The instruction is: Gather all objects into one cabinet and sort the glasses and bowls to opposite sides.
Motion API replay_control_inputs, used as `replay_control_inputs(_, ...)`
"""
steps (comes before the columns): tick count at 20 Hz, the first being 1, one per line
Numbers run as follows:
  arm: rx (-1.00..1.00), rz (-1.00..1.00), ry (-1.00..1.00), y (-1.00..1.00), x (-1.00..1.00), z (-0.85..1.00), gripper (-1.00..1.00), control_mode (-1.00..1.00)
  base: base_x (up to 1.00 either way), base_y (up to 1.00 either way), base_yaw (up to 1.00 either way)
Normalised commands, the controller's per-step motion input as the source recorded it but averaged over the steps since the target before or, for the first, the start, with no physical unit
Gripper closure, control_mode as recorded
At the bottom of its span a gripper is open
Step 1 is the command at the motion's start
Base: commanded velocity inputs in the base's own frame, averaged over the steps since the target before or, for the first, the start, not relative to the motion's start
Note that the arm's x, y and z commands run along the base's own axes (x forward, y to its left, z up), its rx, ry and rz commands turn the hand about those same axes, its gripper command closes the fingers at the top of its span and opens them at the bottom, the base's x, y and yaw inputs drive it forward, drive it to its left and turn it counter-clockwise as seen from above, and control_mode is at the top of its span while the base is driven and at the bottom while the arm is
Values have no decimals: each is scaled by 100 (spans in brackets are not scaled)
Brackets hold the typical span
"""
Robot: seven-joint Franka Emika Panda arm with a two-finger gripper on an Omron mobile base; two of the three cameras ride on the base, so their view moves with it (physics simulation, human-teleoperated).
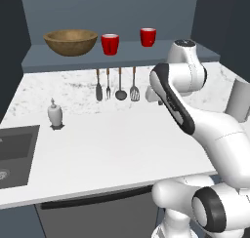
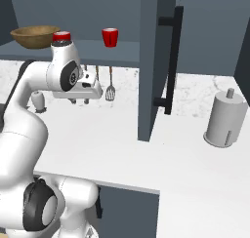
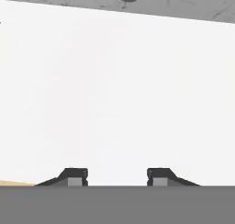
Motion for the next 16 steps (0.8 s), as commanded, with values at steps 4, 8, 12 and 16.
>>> replay_control_inputs(4, 0, 0, -1, 4, 1, 0, -100, -100, 0, 0, 0)
replay_control_inputs(8, 0, 2, -44, 0, -34, 31, -100, -100, 0, 0, 0)
replay_control_inputs(12, 0, 3, -40, 0, -37, 34, -100, -100, 0, 0, 0)
replay_control_inputs(16, 0, 1, -38, 0, -51, 27, -100, -100, 0, 0, 0)
